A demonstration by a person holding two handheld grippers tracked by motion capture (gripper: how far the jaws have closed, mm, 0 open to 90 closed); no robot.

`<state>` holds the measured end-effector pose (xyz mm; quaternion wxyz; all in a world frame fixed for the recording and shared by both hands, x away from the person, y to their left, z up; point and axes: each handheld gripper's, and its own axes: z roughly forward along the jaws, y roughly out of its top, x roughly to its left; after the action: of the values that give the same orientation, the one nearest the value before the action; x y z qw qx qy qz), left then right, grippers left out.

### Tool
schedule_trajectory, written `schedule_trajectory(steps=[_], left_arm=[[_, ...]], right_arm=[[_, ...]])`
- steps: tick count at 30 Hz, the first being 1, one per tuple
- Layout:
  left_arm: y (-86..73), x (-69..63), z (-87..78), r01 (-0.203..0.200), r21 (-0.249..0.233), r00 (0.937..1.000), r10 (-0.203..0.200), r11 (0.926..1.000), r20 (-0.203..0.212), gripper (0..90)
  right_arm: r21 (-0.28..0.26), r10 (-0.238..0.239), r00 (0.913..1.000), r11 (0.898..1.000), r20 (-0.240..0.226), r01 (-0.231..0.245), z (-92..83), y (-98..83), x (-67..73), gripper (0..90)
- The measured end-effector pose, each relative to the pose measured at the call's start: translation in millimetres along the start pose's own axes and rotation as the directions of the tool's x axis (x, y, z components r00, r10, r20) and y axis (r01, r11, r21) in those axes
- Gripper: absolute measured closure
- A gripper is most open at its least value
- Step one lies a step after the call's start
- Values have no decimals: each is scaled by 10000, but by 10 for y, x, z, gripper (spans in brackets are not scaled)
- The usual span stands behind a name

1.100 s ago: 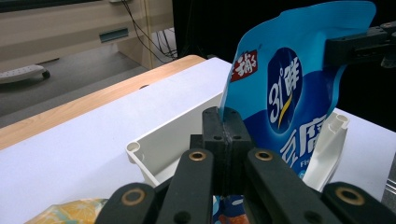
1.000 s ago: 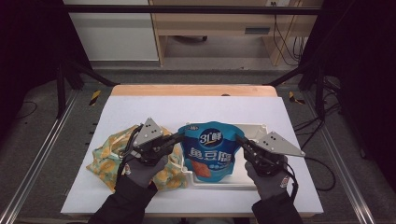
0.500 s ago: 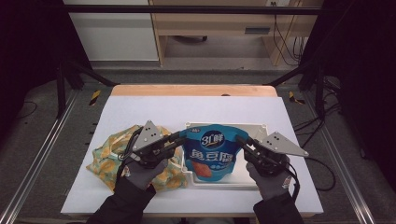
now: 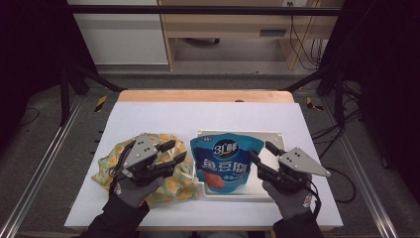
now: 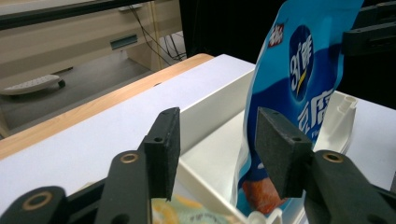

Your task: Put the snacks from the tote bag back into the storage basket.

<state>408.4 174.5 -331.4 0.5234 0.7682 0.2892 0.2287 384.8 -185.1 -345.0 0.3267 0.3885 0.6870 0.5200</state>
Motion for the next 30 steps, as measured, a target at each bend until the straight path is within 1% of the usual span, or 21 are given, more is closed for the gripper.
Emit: schedule_trajectory(steps=[3,6,7,10,11,12,13,14,15,16,17,18,20,21,22,26,30], left_arm=[[-41,26,-49,109,-7,9999,-109,9999,-33,467],[-125,76,-147,145,46,9996,-143,9999,-263,451],[-125,76,-147,145,46,9996,-143,9999,-263,448],[-230,134,-234,247,118,9985,-241,9996,-491,436],[-230,134,-234,247,118,9985,-241,9996,-491,430],[-290,166,-272,303,207,9977,-289,9993,-617,425],[-313,180,-286,299,235,9974,-283,9993,-660,419],[-353,200,-308,396,252,9967,-378,9989,-713,414],[-353,200,-308,396,252,9967,-378,9989,-713,410],[-411,239,-346,554,272,9952,-530,9981,-822,404],[-411,239,-346,554,272,9952,-530,9981,-822,400],[-467,272,-382,650,310,9938,-618,9974,-927,395],[-523,298,-413,731,340,9927,-695,9967,-987,387],[-523,298,-413,731,340,9927,-695,9967,-987,385],[-567,318,-435,780,389,9922,-738,9962,-1002,382],[-637,335,-479,768,375,9926,-729,9963,-974,371],[-727,364,-521,849,352,9914,-809,9958,-1032,365]], right_arm=[[-28,74,10000,10000,-37,-74,-26,-26,-13,418],[64,294,9994,9995,-195,-293,-68,-81,-44,385],[64,294,9994,9995,-195,-293,-68,-81,-44,385],[256,285,9993,9993,-257,-279,-82,-163,-54,365],[256,285,9993,9993,-257,-279,-82,-163,-54,365],[317,286,9992,9991,-284,-277,-85,-200,-58,353],[355,304,9991,9989,-307,-293,-86,-217,-61,349],[426,288,9990,9987,-334,-274,-88,-228,-68,348],[426,288,9990,9987,-334,-274,-88,-228,-68,348],[588,324,9987,9978,-387,-301,-93,-262,-87,333],[647,367,9986,9973,-370,-342,-92,-278,-96,327],[725,393,9986,9967,-366,-366,-95,-294,-107,321],[828,416,9986,9958,-331,-388,-100,-328,-128,306],[852,440,9987,9955,-274,-415,-101,-344,-136,299],[889,428,9988,9952,-232,-406,-103,-359,-147,294],[1063,522,9986,9930,-26,-517,-107,-407,-183,277],[1162,546,9985,9917,99,-554,-121,-443,-217,273]])
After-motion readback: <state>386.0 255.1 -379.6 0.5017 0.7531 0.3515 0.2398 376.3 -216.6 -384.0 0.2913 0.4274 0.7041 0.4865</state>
